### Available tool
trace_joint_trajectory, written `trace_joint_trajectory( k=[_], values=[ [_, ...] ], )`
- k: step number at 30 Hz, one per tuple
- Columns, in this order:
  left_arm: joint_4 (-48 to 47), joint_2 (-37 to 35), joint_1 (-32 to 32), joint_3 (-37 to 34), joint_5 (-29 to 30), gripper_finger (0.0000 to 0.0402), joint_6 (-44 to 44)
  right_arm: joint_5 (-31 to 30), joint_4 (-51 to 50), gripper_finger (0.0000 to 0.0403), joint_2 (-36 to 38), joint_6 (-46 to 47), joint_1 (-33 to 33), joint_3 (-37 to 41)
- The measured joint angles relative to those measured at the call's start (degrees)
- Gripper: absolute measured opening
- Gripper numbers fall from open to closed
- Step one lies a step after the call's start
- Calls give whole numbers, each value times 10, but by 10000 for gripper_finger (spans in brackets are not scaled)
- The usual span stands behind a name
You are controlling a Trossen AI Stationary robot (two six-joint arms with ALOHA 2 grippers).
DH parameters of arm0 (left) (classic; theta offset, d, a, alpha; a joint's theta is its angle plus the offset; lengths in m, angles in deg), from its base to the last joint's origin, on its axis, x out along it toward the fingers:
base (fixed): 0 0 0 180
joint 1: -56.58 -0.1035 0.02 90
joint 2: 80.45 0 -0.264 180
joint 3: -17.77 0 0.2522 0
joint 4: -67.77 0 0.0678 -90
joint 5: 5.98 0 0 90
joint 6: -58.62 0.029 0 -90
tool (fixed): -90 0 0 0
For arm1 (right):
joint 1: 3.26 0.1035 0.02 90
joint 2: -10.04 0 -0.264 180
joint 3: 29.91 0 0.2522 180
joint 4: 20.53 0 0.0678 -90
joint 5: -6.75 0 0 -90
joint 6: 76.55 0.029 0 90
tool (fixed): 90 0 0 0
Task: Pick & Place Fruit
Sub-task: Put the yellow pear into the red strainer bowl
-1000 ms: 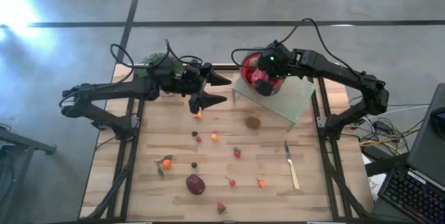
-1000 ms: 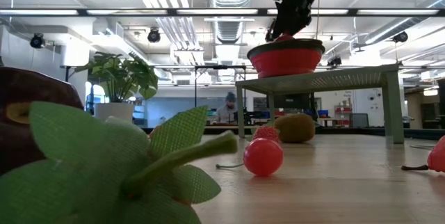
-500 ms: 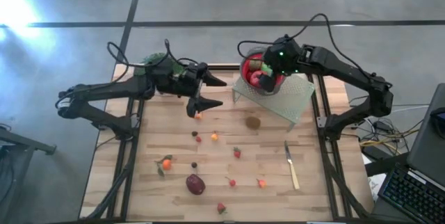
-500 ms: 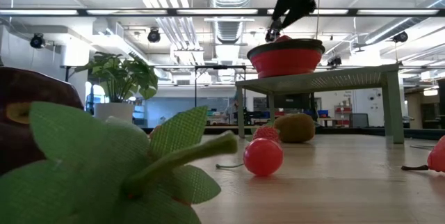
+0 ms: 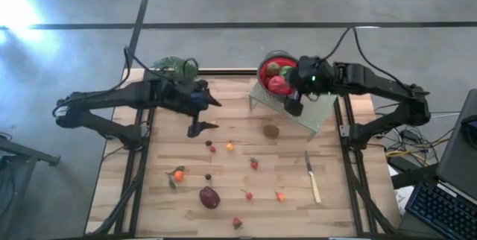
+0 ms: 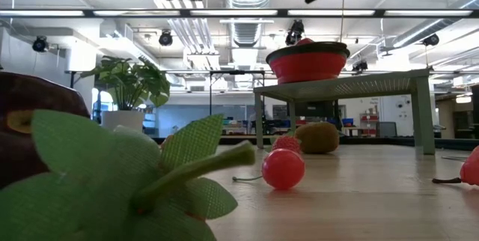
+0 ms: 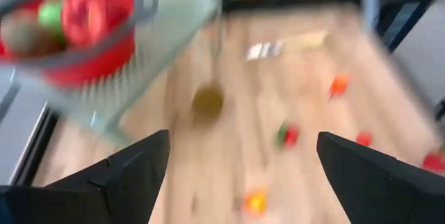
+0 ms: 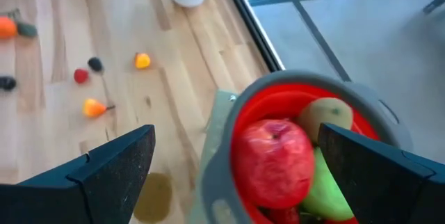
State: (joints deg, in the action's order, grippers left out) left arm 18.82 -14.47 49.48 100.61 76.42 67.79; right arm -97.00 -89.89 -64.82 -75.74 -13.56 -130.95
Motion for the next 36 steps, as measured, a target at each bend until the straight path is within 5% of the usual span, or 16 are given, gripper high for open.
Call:
trace_joint_trajectory(
  k=[7,11,24,36],
  values=[
    [-112,0,48,0,160,369,28,-90,-22,396,-10,37,105,6],
    [-128,4,47,-6,183,369,28,-94,-25,396,-11,69,129,17],
    [-5,15,-5,-146,186,369,75,-94,-21,396,1,115,135,92],
    [124,58,-82,-256,90,369,58,-94,-18,396,17,117,134,106]
  ],
)
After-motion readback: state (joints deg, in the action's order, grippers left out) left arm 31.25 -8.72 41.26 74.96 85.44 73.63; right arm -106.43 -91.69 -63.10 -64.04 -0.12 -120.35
